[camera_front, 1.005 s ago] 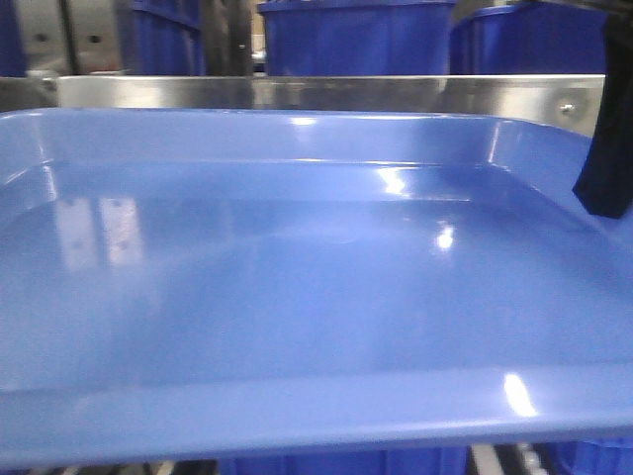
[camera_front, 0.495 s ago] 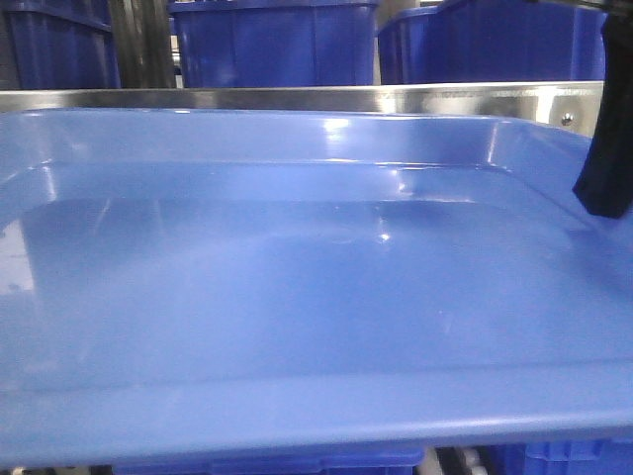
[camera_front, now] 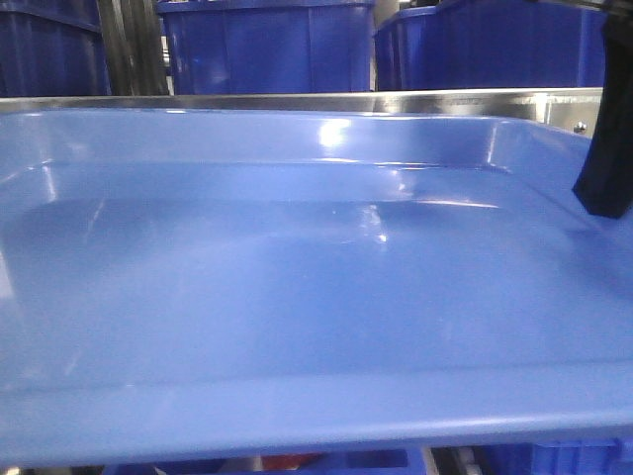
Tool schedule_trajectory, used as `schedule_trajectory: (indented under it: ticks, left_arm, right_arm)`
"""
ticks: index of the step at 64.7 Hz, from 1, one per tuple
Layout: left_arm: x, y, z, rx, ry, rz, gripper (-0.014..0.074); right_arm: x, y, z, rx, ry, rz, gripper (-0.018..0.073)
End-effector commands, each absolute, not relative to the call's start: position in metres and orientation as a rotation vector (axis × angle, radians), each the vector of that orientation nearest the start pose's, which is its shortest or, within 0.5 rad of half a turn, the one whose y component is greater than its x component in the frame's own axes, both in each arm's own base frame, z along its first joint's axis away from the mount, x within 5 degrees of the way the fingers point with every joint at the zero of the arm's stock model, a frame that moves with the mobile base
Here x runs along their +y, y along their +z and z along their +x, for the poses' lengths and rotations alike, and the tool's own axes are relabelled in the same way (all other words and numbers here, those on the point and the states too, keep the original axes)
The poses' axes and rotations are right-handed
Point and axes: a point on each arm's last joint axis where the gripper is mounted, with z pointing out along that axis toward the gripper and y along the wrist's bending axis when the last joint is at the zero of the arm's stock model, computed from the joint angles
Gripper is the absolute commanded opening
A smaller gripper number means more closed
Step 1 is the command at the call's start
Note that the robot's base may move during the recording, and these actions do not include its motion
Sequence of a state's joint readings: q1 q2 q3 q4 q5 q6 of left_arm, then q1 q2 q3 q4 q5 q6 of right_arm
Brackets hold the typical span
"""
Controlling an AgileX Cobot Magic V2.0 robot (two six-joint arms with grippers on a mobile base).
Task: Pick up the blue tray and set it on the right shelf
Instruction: 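Hold the tray level with both grippers while the base drives to the shelf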
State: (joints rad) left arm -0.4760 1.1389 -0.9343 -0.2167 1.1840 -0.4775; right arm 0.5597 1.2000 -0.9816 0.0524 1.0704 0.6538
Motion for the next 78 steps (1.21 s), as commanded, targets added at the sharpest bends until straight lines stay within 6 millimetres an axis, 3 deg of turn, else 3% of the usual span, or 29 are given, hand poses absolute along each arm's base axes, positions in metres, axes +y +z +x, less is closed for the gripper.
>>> schedule_trajectory:
  ticks: [1,78]
  left_arm:
    - [-0.0916,0.3093,0.1521,3.05,-0.317,-0.071,-0.0048]
    - [-0.0918,0.3094,0.1525,3.045,-0.32,-0.072,-0.0048]
  right_arm:
    - [0.1094,0.3161,0.1838,2.775,0.279,0.138,0.0141]
    - [0.1092,0.3159,0.1834,2.78,0.277,0.139,0.0141]
